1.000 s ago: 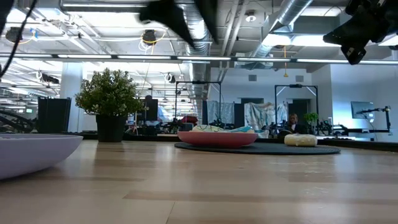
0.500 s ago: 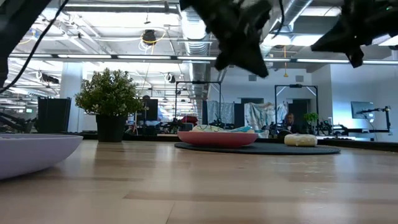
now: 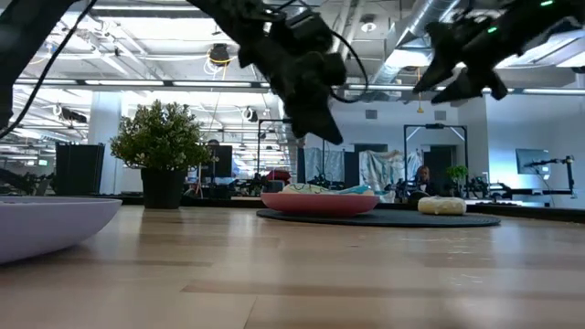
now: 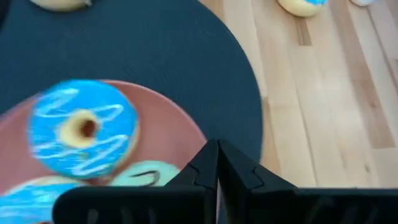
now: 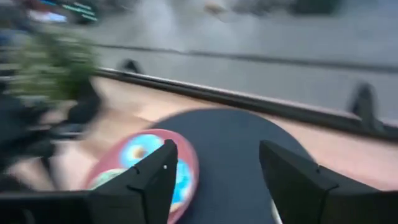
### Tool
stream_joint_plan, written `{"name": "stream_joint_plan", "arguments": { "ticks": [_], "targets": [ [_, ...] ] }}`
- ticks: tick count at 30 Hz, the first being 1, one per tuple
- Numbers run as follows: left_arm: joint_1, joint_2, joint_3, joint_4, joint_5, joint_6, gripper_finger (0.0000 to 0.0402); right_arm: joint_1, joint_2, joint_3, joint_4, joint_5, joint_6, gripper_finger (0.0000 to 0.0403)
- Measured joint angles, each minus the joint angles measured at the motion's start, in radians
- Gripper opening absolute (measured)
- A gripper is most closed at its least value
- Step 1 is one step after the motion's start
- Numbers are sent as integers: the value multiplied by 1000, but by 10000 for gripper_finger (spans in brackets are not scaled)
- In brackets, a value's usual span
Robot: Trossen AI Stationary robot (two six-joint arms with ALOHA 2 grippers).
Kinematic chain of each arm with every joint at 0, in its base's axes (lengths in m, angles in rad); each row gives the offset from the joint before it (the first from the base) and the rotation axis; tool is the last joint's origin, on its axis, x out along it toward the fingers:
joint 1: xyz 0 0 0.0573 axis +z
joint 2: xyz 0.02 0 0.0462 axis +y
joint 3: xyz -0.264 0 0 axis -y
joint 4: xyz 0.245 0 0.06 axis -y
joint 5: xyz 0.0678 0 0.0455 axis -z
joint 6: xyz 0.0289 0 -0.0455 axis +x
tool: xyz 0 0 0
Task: Pick & Place donuts
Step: Put the big white donut on the pink plate
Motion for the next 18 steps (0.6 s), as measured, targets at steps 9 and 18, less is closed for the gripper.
{"name": "stream_joint_plan", "arguments": {
  "ticks": [9, 18],
  "targets": [
    [83, -286, -251, 49, -11, 52, 0, -406, 410, 288, -495, -376, 146, 232],
    [110, -539, -461, 103, -140, -30, 0, -616, 658, 322, -580, -522, 43, 175]
  ]
}}
